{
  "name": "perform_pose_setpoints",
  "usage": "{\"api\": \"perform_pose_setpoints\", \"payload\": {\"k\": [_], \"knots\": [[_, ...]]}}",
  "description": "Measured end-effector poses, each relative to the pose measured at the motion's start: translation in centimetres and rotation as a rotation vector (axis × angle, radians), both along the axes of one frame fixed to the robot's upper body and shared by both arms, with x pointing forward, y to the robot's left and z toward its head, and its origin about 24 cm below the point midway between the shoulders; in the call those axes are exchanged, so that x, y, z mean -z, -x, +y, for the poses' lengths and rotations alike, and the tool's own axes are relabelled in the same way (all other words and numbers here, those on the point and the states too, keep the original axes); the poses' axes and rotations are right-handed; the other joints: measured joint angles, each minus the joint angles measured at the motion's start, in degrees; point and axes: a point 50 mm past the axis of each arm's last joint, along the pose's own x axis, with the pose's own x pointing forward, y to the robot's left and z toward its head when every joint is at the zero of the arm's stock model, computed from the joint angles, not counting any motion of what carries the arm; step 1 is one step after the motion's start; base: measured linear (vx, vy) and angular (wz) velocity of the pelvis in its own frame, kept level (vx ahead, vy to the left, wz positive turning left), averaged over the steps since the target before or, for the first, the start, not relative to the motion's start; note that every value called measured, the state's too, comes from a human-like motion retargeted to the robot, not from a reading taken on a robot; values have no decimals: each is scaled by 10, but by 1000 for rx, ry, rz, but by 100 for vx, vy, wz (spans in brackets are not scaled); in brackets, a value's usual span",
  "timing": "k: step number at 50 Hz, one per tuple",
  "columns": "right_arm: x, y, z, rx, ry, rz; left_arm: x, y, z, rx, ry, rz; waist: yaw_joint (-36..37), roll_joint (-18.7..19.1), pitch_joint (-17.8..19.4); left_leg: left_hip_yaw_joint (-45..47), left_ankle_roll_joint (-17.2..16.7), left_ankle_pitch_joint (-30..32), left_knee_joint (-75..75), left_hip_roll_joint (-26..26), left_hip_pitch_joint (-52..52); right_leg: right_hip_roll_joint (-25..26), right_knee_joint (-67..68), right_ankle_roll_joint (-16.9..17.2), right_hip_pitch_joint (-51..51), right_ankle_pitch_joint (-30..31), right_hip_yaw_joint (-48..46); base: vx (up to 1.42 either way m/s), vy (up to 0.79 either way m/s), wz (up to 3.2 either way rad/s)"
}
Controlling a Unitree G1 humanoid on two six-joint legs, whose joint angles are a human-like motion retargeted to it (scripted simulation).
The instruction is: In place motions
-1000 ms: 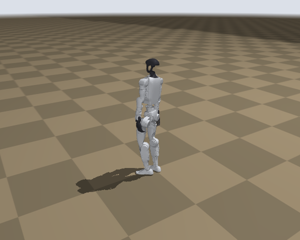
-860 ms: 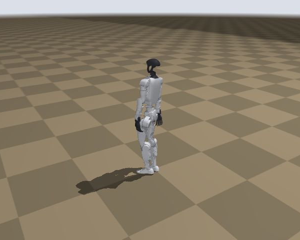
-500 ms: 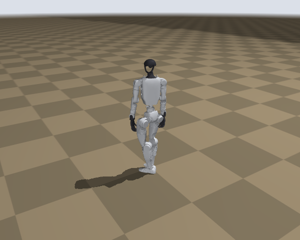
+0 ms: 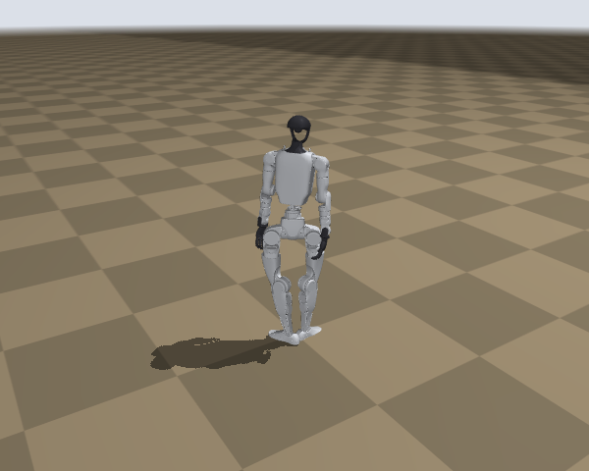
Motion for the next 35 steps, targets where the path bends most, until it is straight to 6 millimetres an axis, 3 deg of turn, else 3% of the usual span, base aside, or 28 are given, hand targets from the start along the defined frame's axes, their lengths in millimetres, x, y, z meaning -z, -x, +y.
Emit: {"api": "perform_pose_setpoints", "payload": {"k": [8,12,15,20,22,25,27,30,35], "knots": [[2,-19,12,-199,-49,-29,0,-15,-9,-60,54,-77,-33,6,-5,-42,-4,30,3,5,24,59,-34,-67,-10,0,-1,28,-3,6],[1,-34,7,-411,-36,-64,0,-15,-9,-123,58,-73,-85,17,-6,-87,2,52,14,20,20,50,-35,-58,-2,1,-31,26,-11,57],[0,-42,3,-529,-26,-94,0,-12,-5,-142,50,-64,-45,7,-17,-55,0,68,21,26,34,43,-22,-45,5,-7,21,29,-15,-128],[0,-43,4,-372,-40,-124,0,-2,0,-152,26,-42,-12,-17,-30,-36,18,107,53,31,56,35,-11,-31,16,-20,60,26,-10,-78],[0,-43,6,-273,-47,-137,0,1,0,-159,24,-31,-7,-34,-34,-59,53,106,91,32,50,19,-10,-28,22,-21,68,26,-10,-37],[0,-45,7,-108,-54,-160,1,5,-1,-162,18,-20,11,-66,-43,-143,133,73,222,40,-4,-12,-7,-21,23,-22,94,25,-6,-65],[0,-48,6,-36,-47,-170,1,4,-2,-159,5,-38,19,-66,-43,-239,132,59,301,36,-52,-14,-7,-21,23,-20,99,18,3,-63],[-1,-57,0,7,-11,-194,2,-5,-8,-195,-23,-112,19,-58,-30,-393,110,39,353,-24,-110,-9,-11,-23,29,-15,98,11,9,-32],[-3,-67,-9,-62,34,-236,2,-12,-17,-214,-7,-147,-5,-30,-11,-495,83,11,274,-79,-122,3,-12,-21,41,-13,77,8,9,-25]]}}
